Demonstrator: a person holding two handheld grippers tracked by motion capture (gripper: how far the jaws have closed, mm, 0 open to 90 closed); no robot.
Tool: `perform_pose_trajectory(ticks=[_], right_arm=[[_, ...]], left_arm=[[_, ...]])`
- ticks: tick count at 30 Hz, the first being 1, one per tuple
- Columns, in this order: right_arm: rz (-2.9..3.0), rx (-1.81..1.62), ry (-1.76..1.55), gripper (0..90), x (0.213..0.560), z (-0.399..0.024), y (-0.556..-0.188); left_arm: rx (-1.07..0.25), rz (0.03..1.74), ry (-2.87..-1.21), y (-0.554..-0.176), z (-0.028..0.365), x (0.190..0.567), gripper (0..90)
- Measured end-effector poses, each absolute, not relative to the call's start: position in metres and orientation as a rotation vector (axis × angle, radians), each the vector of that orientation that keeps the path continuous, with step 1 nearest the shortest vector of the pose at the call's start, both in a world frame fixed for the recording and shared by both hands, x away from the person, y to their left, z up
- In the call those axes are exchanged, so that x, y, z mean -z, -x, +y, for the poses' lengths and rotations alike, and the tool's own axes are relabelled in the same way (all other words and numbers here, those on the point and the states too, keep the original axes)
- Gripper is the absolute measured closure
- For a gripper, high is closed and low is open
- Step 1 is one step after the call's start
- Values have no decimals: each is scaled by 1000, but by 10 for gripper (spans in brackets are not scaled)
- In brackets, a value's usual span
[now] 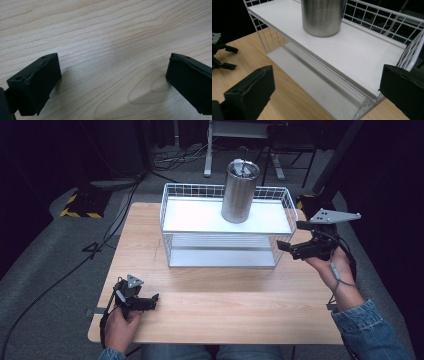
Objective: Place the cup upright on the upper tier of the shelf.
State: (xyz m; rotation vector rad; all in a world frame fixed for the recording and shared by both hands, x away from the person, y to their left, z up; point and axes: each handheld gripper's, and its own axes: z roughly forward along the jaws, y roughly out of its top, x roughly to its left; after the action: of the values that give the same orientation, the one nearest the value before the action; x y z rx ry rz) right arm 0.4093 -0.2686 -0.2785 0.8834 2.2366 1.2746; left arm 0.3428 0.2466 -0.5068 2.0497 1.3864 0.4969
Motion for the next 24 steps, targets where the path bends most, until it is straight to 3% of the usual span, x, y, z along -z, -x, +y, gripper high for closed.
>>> perform_pose_trajectory(ticks=[24], right_arm=[[2340, -1188, -955, 40, 369, -278, -393]], left_arm=[[-497, 1386, -2049, -343, 247, 507, 3]])
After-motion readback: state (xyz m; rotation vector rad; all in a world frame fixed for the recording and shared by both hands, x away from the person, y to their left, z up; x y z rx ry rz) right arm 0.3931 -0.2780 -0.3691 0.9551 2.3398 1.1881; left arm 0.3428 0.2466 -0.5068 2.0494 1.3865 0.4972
